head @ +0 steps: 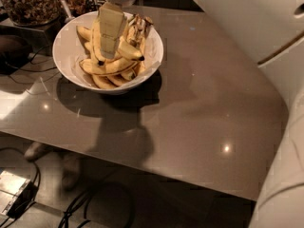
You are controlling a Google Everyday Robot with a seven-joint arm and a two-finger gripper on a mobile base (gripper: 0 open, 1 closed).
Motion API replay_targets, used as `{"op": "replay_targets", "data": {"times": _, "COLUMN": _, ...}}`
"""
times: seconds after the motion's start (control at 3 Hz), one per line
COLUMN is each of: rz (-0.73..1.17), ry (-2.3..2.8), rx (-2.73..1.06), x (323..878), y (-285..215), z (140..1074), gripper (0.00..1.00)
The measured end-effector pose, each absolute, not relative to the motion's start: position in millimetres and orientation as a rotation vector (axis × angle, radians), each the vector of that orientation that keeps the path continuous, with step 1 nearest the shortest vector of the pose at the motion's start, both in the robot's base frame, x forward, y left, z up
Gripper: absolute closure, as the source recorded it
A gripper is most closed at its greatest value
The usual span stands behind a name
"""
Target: Pick banana from white bowl
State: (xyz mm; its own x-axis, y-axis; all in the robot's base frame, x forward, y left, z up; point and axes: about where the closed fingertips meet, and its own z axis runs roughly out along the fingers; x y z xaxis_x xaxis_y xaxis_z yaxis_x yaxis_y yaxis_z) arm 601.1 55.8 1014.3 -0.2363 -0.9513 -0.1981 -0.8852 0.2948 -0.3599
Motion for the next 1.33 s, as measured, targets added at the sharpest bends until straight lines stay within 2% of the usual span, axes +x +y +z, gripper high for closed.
{"op": "replay_targets", "data": {"times": 0.33, "rz": -0.216, "ry": 2.237, "rx": -1.58, "x": 611, "y": 59, "z": 1012, "gripper": 0.0}}
{"op": "replay_targets", "data": {"times": 0.67, "rz": -0.173, "ry": 2.294, "rx": -1.519, "x": 624, "y": 60, "z": 1005, "gripper": 0.17}}
{"op": "replay_targets", "data": {"times": 1.0, "rz": -0.139, "ry": 2.33, "rx": -1.486, "x": 632, "y": 60, "z": 1000, "gripper": 0.23}}
{"op": "replay_targets", "data": {"times": 1.33, "rz": -0.106, "ry": 2.362, "rx": -1.477, "x": 636, "y": 62, "z": 993, "gripper": 0.24}}
